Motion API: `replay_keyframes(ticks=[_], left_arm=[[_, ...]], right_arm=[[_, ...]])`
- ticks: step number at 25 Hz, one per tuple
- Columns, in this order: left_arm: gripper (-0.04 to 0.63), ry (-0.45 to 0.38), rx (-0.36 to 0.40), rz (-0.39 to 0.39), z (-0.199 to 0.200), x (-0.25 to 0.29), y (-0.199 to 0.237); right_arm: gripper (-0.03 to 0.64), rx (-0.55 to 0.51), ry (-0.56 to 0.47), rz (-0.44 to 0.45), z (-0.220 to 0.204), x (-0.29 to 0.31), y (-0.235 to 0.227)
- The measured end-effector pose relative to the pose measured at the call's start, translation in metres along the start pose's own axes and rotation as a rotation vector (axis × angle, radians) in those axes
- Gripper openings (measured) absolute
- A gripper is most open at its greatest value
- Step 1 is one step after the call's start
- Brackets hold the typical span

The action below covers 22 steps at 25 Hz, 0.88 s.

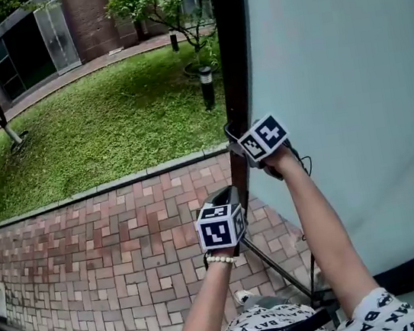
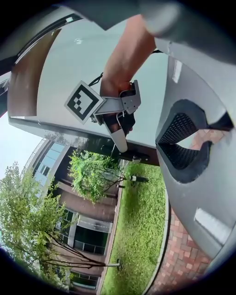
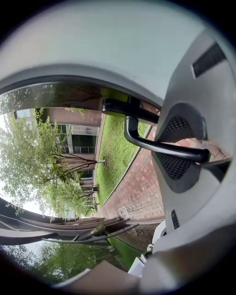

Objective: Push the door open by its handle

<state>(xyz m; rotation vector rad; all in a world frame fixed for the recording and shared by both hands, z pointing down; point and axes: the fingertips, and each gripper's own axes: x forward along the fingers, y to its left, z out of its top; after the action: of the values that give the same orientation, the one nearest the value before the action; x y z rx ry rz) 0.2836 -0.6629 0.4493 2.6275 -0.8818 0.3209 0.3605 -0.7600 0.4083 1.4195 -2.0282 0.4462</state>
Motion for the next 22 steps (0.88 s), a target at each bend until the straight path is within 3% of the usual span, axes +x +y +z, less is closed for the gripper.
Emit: replay_keyframes(ticks=[12, 22], left_arm=[[-0.011, 0.115, -0.077, -0.013, -0.037, 0.045, 0.021], [-0.011, 0.184, -0.073, -0.014, -0.046, 0.092, 0.032]], right_arm=[[0.069, 0.138, -0.021, -0.153, -0.019, -0.023, -0.154], [0.069, 0.218, 0.005, -0.287, -0.052, -0.057, -0.261]])
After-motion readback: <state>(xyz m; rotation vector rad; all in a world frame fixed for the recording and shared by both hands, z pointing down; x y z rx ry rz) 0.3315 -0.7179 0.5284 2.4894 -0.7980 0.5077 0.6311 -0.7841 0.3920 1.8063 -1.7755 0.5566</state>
